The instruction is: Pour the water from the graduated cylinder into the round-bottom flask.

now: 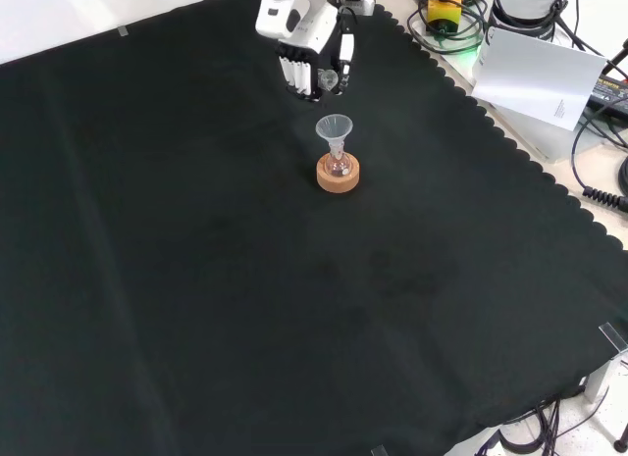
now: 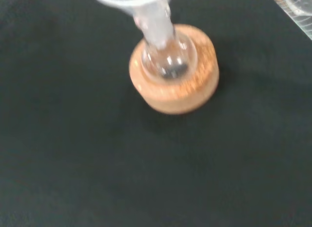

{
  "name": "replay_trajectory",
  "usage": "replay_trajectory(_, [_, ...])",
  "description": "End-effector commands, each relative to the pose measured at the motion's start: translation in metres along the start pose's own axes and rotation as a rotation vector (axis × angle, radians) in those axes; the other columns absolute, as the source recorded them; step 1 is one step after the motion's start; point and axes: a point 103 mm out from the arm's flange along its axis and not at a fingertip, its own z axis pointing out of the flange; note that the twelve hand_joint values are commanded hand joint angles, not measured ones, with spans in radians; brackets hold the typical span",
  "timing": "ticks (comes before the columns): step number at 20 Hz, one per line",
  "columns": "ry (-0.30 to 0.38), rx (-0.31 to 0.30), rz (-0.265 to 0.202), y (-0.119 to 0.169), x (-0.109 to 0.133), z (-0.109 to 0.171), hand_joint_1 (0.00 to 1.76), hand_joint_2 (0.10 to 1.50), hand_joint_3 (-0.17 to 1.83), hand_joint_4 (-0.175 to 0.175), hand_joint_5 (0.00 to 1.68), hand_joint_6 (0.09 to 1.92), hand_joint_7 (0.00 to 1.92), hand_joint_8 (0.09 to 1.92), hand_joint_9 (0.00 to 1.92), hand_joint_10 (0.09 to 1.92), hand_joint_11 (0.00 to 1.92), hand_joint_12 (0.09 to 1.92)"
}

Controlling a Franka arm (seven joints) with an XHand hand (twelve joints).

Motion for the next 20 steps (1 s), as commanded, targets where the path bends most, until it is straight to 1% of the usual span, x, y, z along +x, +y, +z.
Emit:
replay_trajectory(1, [-0.065,0.194,0.109,-0.037,-0.039,0.02,1.28,1.17,0.0,-0.147,0.92,1.06,0.88,1.19,1.28,0.25,1.11,0.8])
replay_trajectory(2, [-0.065,0.192,0.111,-0.04,-0.04,0.019,1.26,1.17,0.01,-0.161,0.89,1.12,0.88,1.19,1.28,0.25,1.11,0.8])
replay_trajectory(3, [-0.068,0.192,0.113,-0.041,-0.041,0.019,1.29,1.17,0.0,-0.141,0.91,1.07,0.88,1.19,1.28,0.24,1.11,0.8])
replay_trajectory(6, [-0.081,0.198,0.11,-0.044,-0.042,0.018,1.25,1.17,0.01,-0.168,0.87,1.17,0.88,1.19,1.29,0.24,1.11,0.8])
replay_trajectory(9, [-0.082,0.198,0.102,-0.045,-0.04,0.018,1.24,1.17,0.0,-0.175,0.85,1.19,0.88,1.19,1.29,0.23,1.11,0.8])
replay_trajectory(15, [-0.087,0.2,0.09,-0.044,-0.035,0.012,1.24,1.17,0.0,-0.175,0.85,1.2,0.88,1.19,1.29,0.23,1.11,0.81])
replay_trajectory(18, [-0.097,0.216,0.088,-0.039,-0.031,0.01,1.24,1.17,0.0,-0.175,0.85,1.2,0.88,1.19,1.29,0.23,1.11,0.81])
replay_trajectory(19, [-0.102,0.226,0.088,-0.037,-0.029,0.01,1.28,1.17,0.0,-0.148,0.89,1.11,0.88,1.19,1.29,0.23,1.11,0.81])
replay_trajectory(20, [-0.106,0.239,0.089,-0.035,-0.027,0.01,1.27,1.17,0.0,-0.153,0.89,1.12,0.88,1.19,1.29,0.23,1.11,0.8])
